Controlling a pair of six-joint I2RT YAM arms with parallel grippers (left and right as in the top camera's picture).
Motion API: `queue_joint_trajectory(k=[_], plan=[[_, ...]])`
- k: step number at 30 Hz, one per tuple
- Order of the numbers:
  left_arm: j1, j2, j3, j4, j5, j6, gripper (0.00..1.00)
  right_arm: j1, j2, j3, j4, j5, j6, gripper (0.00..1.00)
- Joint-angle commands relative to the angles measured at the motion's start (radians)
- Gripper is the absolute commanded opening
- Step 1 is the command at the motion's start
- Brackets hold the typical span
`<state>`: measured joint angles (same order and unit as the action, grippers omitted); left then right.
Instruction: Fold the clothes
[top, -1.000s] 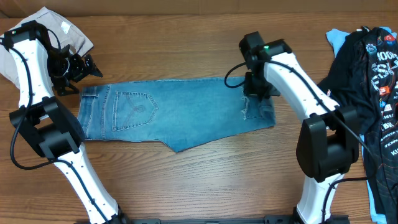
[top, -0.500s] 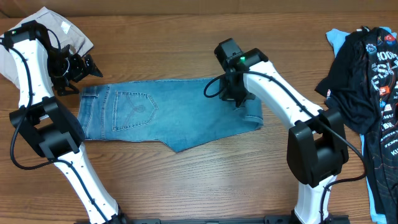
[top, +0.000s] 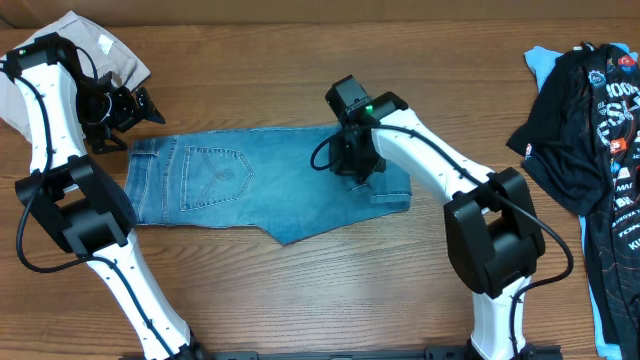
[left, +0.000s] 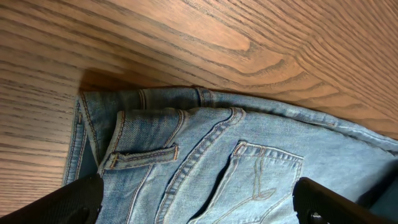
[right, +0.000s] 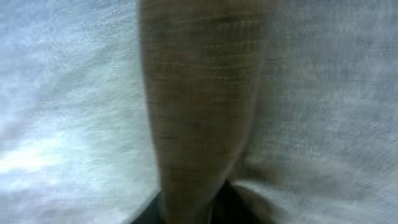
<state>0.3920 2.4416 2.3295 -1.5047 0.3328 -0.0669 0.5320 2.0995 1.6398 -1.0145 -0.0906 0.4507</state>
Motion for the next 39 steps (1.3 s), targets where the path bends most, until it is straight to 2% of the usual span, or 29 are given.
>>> queue_joint_trajectory(k=[1, 7, 13, 15, 16, 18, 20, 23, 29, 33, 39], plan=[[-0.007, -0.021, -0.003, -0.005, -0.003, 0.024, 1.00, 0.019, 0.000, -0.004, 0.014, -0.050, 0.000, 0.42], [-0.007, -0.021, -0.003, -0.005, -0.003, 0.024, 1.00, 0.008, -0.001, 0.027, 0.039, -0.045, -0.001, 0.47], [-0.007, -0.021, -0.003, -0.008, -0.003, 0.023, 1.00, -0.094, -0.001, 0.222, -0.197, 0.001, -0.009, 0.47], [-0.007, -0.021, -0.003, -0.006, -0.003, 0.023, 1.00, -0.132, -0.001, 0.258, -0.235, -0.002, -0.064, 0.50], [-0.007, -0.021, -0.003, -0.006, -0.003, 0.023, 1.00, -0.149, -0.001, 0.259, -0.237, -0.016, -0.102, 0.47], [-0.007, -0.021, -0.003, -0.005, -0.003, 0.023, 1.00, -0.187, 0.003, 0.253, -0.226, -0.103, -0.202, 0.38], [-0.007, -0.021, -0.003, -0.005, -0.003, 0.023, 1.00, -0.228, 0.008, 0.227, -0.189, -0.266, -0.291, 0.35], [-0.007, -0.021, -0.003, -0.006, -0.003, 0.023, 1.00, -0.278, 0.031, 0.188, -0.116, -0.488, -0.359, 0.33], [-0.007, -0.021, -0.003, -0.006, -0.003, 0.028, 1.00, -0.307, 0.136, 0.140, 0.008, -0.789, -0.416, 0.33], [-0.007, -0.021, -0.003, -0.006, -0.003, 0.031, 1.00, -0.299, 0.229, 0.140, 0.028, -0.857, -0.425, 0.30], [-0.007, -0.021, -0.003, -0.005, -0.003, 0.038, 1.00, -0.306, 0.333, 0.141, 0.076, -0.858, -0.425, 0.19]])
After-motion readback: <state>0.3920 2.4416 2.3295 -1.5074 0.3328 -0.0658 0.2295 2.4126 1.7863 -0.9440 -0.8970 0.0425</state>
